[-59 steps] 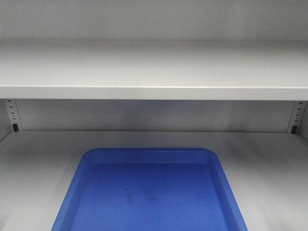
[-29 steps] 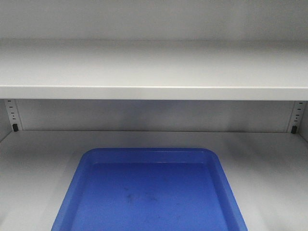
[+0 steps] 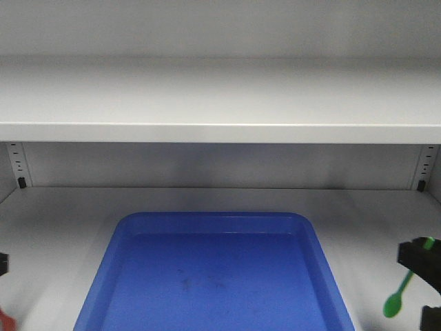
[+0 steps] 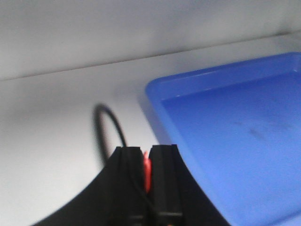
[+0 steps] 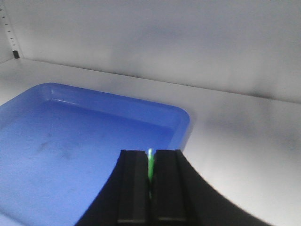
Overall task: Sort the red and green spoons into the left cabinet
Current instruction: 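Extend both grippers over the blue tray holding the spoons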
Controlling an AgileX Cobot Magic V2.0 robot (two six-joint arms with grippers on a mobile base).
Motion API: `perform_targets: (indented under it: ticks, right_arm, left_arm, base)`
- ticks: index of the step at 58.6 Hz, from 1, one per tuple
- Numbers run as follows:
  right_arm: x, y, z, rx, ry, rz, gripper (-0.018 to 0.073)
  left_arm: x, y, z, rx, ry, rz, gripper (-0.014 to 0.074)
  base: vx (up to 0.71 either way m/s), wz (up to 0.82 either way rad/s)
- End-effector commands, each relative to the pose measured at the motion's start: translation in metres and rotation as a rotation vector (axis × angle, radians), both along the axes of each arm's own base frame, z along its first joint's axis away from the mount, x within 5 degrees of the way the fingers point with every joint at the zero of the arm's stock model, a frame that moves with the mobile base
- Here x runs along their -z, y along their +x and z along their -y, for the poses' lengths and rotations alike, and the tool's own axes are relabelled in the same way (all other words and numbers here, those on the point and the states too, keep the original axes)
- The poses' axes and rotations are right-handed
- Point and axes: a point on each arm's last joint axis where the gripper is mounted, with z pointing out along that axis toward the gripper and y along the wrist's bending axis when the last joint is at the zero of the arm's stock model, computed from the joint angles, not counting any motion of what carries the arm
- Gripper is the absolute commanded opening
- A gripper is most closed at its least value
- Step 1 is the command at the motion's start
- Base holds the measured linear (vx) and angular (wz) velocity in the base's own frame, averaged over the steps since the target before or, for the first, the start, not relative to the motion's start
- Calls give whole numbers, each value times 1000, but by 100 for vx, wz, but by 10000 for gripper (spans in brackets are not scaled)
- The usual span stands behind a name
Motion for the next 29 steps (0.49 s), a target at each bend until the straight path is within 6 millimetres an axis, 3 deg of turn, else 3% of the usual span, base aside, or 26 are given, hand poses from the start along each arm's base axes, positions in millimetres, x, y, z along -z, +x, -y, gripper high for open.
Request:
perform_targets:
  ticks: [1, 19, 29]
  right_arm:
    - [-11, 11, -1, -12, 19, 76, -3]
    - [-2, 37, -14, -163, 106, 123, -3]
    - [-2, 43, -16, -180, 105, 125, -3]
  left_arm:
    - [-14, 8, 8, 25, -34, 70, -1]
    - [3, 28, 43, 194, -12, 49, -1]
    - [-2, 32, 47, 186, 42, 115, -1]
  base:
    - [0, 0]
    - [0, 0]
    - [0, 0]
